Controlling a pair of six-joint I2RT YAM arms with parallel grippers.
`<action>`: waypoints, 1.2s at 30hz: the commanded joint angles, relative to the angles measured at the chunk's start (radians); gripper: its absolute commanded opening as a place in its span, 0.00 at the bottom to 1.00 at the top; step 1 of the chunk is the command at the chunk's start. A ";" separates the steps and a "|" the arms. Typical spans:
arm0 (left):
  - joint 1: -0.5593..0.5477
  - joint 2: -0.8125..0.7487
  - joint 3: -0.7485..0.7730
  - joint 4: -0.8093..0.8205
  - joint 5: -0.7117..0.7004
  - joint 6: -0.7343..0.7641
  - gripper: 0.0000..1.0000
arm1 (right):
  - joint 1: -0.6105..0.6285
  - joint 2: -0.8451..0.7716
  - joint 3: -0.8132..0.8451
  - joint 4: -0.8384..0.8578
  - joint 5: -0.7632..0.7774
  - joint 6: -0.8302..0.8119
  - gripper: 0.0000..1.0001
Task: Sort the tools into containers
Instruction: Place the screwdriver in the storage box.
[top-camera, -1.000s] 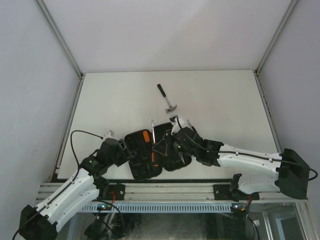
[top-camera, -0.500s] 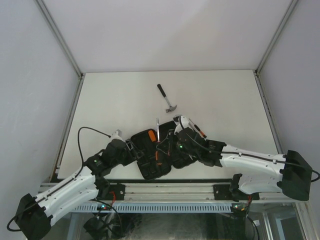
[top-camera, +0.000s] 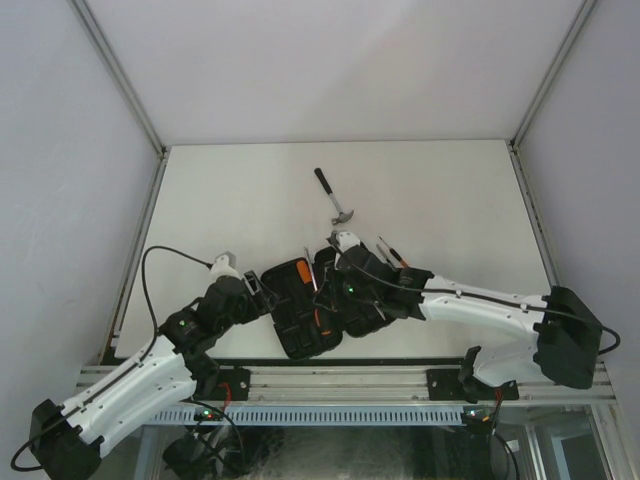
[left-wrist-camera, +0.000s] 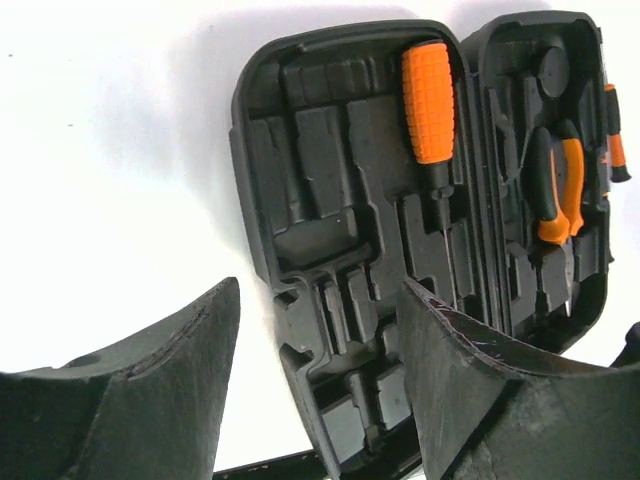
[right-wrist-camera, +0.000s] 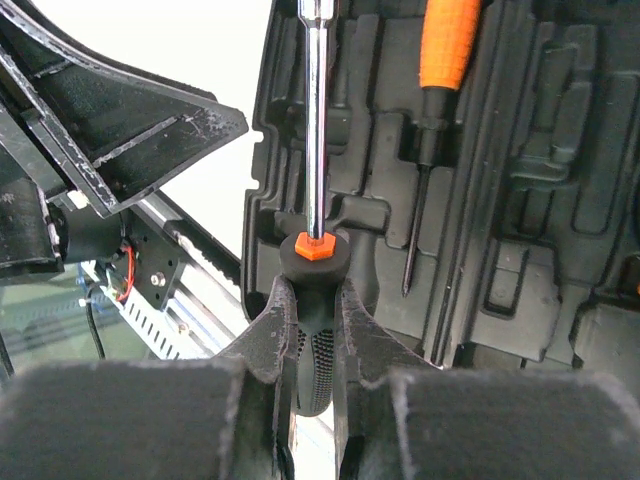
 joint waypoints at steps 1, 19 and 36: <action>-0.002 -0.017 0.049 -0.022 -0.040 0.031 0.67 | -0.011 0.087 0.127 -0.069 -0.100 -0.083 0.00; -0.002 -0.062 0.025 -0.029 -0.043 0.022 0.67 | -0.021 0.338 0.248 -0.147 -0.199 -0.034 0.00; -0.002 -0.047 0.012 -0.013 -0.031 -0.011 0.66 | -0.029 0.436 0.302 -0.182 -0.176 -0.025 0.01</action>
